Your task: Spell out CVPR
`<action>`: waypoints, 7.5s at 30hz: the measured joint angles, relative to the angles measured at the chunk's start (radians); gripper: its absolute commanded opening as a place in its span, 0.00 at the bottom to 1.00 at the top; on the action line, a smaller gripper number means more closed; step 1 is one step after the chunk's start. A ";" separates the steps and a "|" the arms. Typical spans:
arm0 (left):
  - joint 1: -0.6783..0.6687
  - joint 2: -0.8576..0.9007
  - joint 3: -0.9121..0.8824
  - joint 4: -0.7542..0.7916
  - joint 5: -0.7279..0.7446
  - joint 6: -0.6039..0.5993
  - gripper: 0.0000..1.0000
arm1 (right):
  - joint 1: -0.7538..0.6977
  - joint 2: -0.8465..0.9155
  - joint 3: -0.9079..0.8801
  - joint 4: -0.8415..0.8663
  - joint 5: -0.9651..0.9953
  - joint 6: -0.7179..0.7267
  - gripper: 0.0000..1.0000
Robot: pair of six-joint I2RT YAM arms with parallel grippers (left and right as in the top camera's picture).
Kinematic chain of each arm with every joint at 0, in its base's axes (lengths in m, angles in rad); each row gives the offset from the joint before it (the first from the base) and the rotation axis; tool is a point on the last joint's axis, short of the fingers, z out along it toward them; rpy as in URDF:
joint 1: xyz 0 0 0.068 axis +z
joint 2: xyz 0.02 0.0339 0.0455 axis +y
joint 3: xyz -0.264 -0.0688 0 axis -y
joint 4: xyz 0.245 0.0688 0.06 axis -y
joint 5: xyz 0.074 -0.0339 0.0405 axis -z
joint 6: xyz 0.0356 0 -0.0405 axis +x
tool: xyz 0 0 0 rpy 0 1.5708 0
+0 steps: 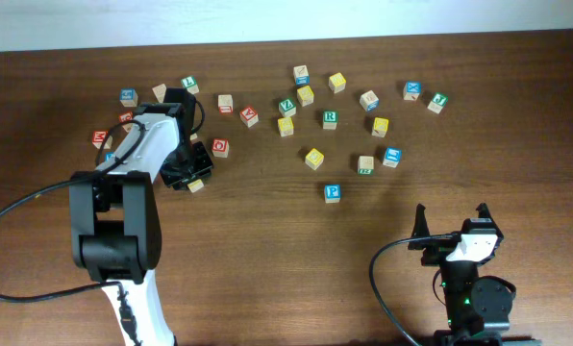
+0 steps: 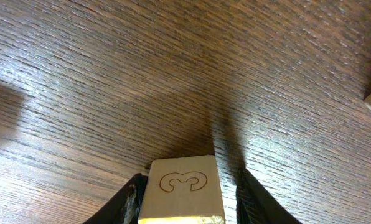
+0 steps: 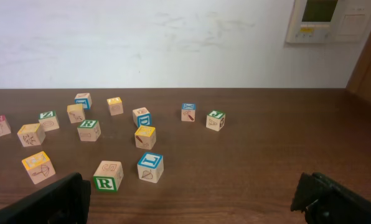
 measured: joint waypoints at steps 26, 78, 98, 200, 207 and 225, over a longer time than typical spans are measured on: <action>-0.337 0.005 0.024 -0.225 0.216 0.238 0.27 | 0.000 0.000 0.000 0.000 0.000 0.000 0.98; 0.014 0.358 0.658 -0.178 -0.085 -0.010 0.47 | 0.000 0.000 0.000 0.000 0.000 -0.001 0.98; 0.014 0.358 0.666 -0.211 -0.092 0.037 0.20 | 0.000 0.000 0.000 0.000 0.000 0.000 0.98; 0.283 0.044 0.821 -0.631 0.022 0.164 0.99 | -0.001 0.157 0.386 0.461 -0.437 0.353 0.98; 0.283 0.044 0.821 -0.627 0.022 0.164 0.99 | -0.001 0.743 0.964 -0.247 -0.653 0.107 0.98; 0.283 0.044 0.821 -0.629 0.022 0.164 0.99 | 0.358 1.782 1.377 -0.872 -0.208 0.310 0.98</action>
